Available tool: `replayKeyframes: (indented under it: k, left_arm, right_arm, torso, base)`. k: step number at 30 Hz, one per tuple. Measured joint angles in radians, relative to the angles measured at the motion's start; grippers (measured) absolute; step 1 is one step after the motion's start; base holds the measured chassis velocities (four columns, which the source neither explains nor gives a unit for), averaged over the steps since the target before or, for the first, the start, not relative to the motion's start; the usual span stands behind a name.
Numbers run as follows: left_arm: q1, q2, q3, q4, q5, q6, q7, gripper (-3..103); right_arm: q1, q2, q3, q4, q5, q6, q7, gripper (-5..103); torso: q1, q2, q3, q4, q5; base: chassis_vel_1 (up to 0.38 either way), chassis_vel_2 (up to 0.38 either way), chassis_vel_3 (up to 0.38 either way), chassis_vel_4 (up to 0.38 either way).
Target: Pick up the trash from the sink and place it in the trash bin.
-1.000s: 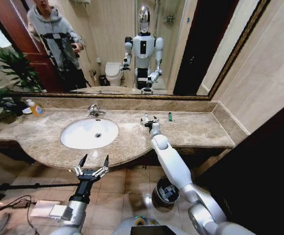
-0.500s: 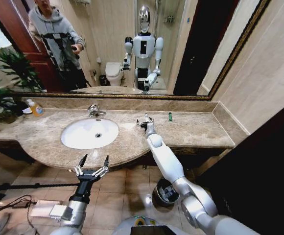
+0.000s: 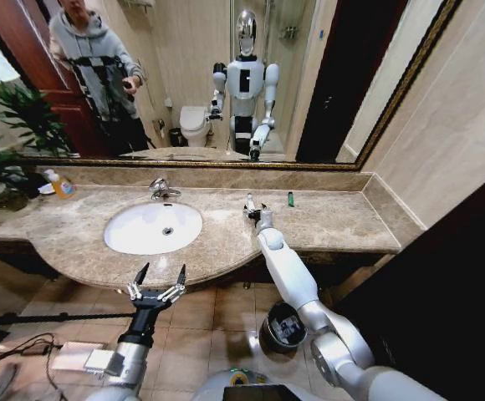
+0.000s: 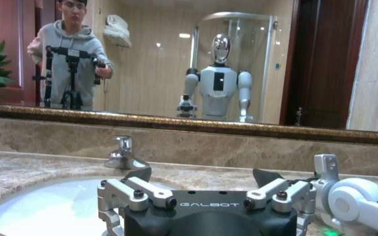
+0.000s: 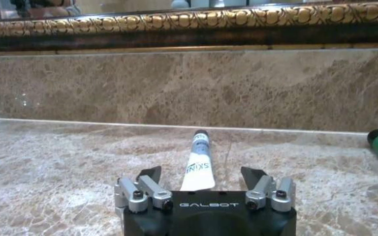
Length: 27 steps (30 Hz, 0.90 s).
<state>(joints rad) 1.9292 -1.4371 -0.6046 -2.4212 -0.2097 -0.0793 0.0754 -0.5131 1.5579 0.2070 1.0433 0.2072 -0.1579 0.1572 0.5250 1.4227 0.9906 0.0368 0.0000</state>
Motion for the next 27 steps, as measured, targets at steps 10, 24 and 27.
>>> replayKeyframes:
  k: [10,24,27]
  left_arm:
    - [0.000,0.000,0.000,0.000,0.000,0.000,0.000,100]
    - [0.000,0.000,0.000,0.000,0.000,0.000,0.000,100]
    - [0.000,0.000,0.000,0.000,0.000,0.000,0.000,100]
  right_arm:
    - [0.004,0.004,0.011,-0.017,0.009,0.004,-0.025,50]
    - [-0.015,-0.006,0.017,0.011,0.034,0.001,-0.027,2]
    - [-0.021,-0.013,0.011,0.030,0.048,-0.004,-0.026,0]
  torso:
    - [0.000,0.000,0.000,0.0000,0.0000]
    - [0.000,0.000,0.000,0.0000,0.0000]
    - [0.000,0.000,0.000,0.0000,0.0000]
  base:
    - [0.000,0.000,0.000,0.000]
    - [0.000,0.000,0.000,0.000]
    - [0.000,0.000,0.000,0.000]
